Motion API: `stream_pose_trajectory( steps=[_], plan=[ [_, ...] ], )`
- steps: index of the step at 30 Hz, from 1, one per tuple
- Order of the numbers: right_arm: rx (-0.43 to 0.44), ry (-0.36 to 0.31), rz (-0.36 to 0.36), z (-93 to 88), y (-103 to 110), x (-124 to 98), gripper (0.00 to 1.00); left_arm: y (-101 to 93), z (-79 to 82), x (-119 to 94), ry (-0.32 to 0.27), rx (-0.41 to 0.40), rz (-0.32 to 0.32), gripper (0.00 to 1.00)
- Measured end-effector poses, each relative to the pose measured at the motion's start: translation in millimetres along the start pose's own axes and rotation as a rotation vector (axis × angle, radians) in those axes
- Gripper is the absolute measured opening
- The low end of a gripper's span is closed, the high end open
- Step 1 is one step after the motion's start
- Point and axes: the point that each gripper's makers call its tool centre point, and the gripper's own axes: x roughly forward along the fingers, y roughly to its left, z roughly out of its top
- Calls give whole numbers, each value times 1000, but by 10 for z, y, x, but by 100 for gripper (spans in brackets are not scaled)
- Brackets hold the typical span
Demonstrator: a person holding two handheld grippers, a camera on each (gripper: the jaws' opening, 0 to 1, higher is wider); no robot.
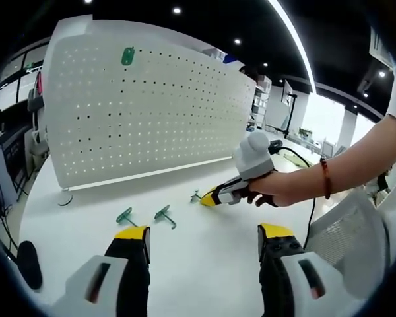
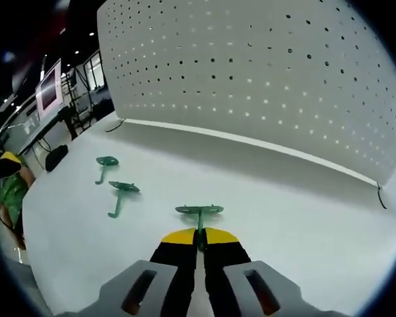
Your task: Insert the hook assembly into the mounting plate slot until the hook locks in place.
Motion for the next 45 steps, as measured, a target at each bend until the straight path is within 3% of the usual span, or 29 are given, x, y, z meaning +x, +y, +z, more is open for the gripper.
stream_pose_trajectory(
  steps=[16, 19, 45],
  plan=[
    [-129, -5, 42, 61, 166, -122, 1, -44, 5, 29, 1, 5, -12, 67],
    [-188, 7, 52, 45, 201, -145, 1, -49, 26, 33, -6, 2, -13, 67],
    [-240, -59, 73, 83, 358, -583, 1, -178, 116, 49, 2, 29, -15, 59]
  ],
)
